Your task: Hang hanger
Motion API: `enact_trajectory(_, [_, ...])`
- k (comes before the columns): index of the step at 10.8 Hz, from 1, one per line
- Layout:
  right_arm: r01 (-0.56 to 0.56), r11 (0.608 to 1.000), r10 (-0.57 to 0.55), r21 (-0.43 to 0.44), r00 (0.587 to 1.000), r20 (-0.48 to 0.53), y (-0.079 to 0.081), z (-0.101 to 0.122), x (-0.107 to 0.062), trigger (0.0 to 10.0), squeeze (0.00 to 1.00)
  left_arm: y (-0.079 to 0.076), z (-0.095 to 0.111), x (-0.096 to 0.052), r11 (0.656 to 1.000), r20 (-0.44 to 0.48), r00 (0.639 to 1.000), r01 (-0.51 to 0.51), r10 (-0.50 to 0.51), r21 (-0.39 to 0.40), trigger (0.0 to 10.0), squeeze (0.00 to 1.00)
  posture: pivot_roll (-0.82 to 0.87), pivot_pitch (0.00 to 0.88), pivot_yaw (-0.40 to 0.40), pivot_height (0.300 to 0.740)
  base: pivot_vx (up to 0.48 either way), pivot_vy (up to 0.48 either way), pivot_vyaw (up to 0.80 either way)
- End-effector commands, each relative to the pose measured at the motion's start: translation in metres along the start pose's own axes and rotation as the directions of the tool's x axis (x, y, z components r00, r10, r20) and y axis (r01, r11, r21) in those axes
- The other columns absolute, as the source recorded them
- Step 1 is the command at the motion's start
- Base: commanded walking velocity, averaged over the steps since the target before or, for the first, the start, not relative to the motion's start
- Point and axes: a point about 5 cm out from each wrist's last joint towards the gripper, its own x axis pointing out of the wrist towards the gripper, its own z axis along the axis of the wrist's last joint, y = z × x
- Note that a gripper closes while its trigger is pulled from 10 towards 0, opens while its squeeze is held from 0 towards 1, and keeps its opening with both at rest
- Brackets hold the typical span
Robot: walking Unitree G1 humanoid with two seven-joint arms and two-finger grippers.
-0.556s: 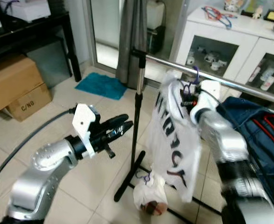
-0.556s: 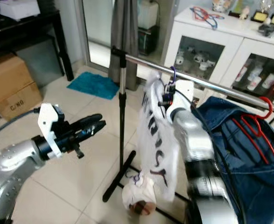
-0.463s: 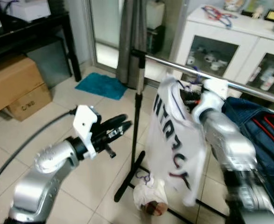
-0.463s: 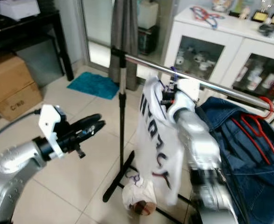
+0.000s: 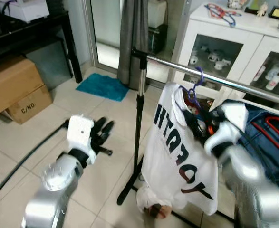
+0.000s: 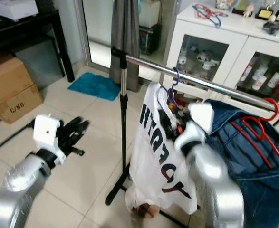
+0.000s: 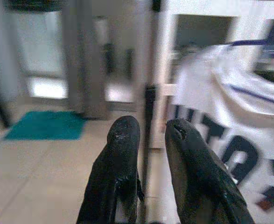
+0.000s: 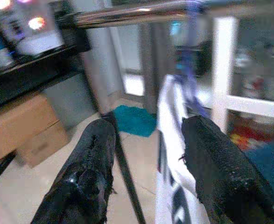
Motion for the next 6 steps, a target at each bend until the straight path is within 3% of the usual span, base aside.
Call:
enact_trajectory(1, [0.064,0.998,-0.064,0.008,0.997,0.043,-0.01,0.003,-0.007,10.0,0.0,0.006,0.005,-0.004,0.996,0.029,0.997,-0.071,0.069,0.047,10.0,0.0,0.07,0.0,-0.016,0.74,0.0,0.0,0.0])
enact_trajectory(3, [0.112,0.992,-0.115,0.054,0.992,0.047,-0.018,-0.002,-0.018,10.0,0.0,0.008,0.006,-0.014,0.995,0.042,0.995,-0.094,0.092,0.043,10.0,0.0,0.07,0.0,-0.012,0.74,0.0,0.0,0.0])
enact_trajectory(4, [0.106,0.994,-0.107,0.029,0.994,0.036,-0.017,-0.003,-0.019,10.0,0.0,0.005,0.009,-0.013,0.998,0.068,0.997,-0.045,0.043,0.031,10.0,0.0,0.06,0.0,-0.01,0.74,0.0,0.0,0.0])
enact_trajectory(6, [0.119,0.993,-0.118,0.016,0.993,-0.014,-0.017,-0.01,-0.019,10.0,0.0,0.001,0.005,-0.013,0.999,0.057,0.997,-0.046,0.046,0.0,10.0,0.0,0.06,0.0,-0.009,0.74,0.0,0.0,0.0])
